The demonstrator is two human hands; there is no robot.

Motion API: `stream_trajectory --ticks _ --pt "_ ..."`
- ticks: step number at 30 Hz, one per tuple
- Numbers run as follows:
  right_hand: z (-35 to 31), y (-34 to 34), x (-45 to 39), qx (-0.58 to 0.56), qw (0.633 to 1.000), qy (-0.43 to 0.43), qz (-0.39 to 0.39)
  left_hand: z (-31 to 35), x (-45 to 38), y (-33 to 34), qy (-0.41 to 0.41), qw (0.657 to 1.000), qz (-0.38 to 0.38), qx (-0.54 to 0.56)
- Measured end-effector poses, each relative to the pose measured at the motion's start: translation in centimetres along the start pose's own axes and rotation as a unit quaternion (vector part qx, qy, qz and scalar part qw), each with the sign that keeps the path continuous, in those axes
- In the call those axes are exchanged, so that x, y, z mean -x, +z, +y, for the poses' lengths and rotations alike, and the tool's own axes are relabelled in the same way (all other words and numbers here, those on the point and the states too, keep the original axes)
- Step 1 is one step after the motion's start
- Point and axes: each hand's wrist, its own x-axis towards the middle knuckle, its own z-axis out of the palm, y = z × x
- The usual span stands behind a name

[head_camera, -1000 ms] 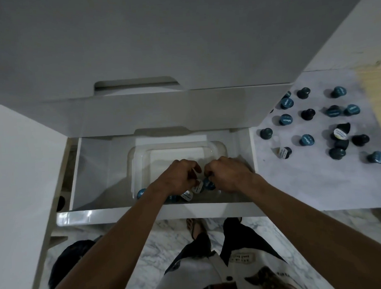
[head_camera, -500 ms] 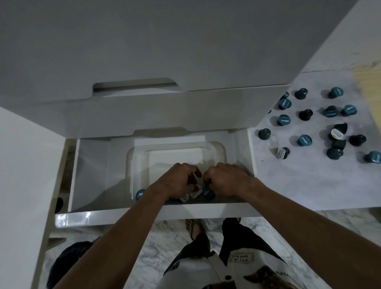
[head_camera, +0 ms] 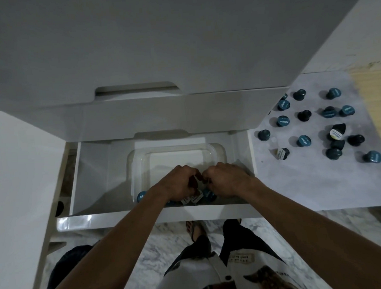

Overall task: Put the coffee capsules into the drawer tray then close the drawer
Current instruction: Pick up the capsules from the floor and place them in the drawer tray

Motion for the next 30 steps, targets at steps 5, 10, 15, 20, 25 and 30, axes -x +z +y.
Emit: stream_trajectory --ticks 5,10,15,20,25,30 --pt "-0.1 -0.4 0.2 -0.012 1.0 0.006 0.008 -0.2 0.1 -0.4 0.0 1.0 0.016 0.018" --pt "0.1 -0.9 0.3 -0.069 0.996 0.022 0.046 0.1 0.6 -1.6 -0.004 0.997 0.05 0.057" --pt "-0.3 -2.2 1.4 -0.211 0.966 -0.004 0.152 1.0 1.5 -3.7 0.006 0.988 0.138 0.065" --pt "0.3 -3.9 4.1 -0.337 0.909 -0.02 0.245 4.5 2.6 -5.0 0.034 0.963 0.245 0.106" --pt "4.2 -5.3 8.9 -0.415 0.838 -0.025 0.354 10.9 3.2 -3.3 0.064 0.911 0.375 0.161" --pt "11.9 -5.5 14.2 -0.462 0.776 -0.011 0.429 19.2 1.6 0.8 0.099 0.861 0.46 0.191"
